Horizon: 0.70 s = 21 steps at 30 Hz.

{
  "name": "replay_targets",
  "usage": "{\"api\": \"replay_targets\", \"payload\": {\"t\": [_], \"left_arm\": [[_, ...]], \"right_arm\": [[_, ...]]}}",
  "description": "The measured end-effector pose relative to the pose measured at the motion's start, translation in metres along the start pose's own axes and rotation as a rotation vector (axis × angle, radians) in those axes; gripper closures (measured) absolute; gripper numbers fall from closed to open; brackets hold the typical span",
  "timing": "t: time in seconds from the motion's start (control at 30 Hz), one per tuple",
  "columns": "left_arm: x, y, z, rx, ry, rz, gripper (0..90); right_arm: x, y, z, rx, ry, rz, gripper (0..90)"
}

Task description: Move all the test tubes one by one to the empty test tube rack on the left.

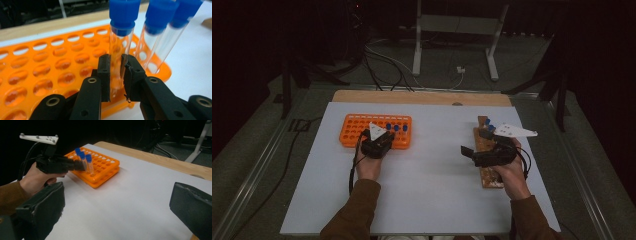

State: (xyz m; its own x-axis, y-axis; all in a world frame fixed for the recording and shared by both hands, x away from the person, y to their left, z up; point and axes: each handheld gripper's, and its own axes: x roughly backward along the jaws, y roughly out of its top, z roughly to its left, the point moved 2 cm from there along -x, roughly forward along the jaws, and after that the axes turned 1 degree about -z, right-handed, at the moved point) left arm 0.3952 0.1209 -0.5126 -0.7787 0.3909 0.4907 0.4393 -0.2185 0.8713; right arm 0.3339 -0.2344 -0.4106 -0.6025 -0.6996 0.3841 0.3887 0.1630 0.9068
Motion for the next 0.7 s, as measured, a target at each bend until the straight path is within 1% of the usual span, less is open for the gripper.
{"api": "replay_targets", "payload": {"t": [0.1, 0.2, 0.27, 0.4, 0.43, 0.47, 0.53, 0.63, 0.7], "left_arm": [[0.001, 0.001, -0.001, -0.013, 0.003, 0.015, 78.2], [0.002, 0.001, 0.000, -0.003, -0.006, 0.020, 77.4], [0.003, 0.001, 0.000, -0.001, -0.007, 0.018, 74.5], [0.011, 0.005, 0.002, -0.002, -0.010, -0.021, 72.4], [0.013, 0.006, 0.001, -0.006, -0.011, -0.031, 72.7], [0.014, 0.006, 0.001, -0.009, -0.014, -0.034, 74.9], [0.013, 0.007, 0.001, -0.018, -0.014, -0.015, 77.8], [0.010, 0.006, 0.000, -0.040, -0.013, 0.025, 78.2], [0.010, 0.006, 0.000, -0.025, -0.013, 0.026, 78.2]], "right_arm": [[0.000, 0.000, 0.001, 0.003, 0.002, 0.001, 0.3], [0.000, 0.000, 0.001, 0.003, 0.003, 0.000, 0.3], [0.001, 0.000, 0.001, 0.004, 0.003, -0.001, 0.3], [0.000, 0.000, 0.000, 0.000, 0.003, 0.002, 0.3], [0.000, -0.001, 0.000, 0.000, 0.004, 0.002, 0.3], [0.000, -0.001, 0.000, 0.001, 0.003, 0.002, 0.3], [0.000, -0.001, 0.000, 0.003, 0.003, 0.004, 0.4], [0.001, 0.000, 0.000, 0.002, 0.000, -0.001, 0.4], [0.002, 0.000, -0.001, 0.000, -0.003, -0.004, 0.4]]}}
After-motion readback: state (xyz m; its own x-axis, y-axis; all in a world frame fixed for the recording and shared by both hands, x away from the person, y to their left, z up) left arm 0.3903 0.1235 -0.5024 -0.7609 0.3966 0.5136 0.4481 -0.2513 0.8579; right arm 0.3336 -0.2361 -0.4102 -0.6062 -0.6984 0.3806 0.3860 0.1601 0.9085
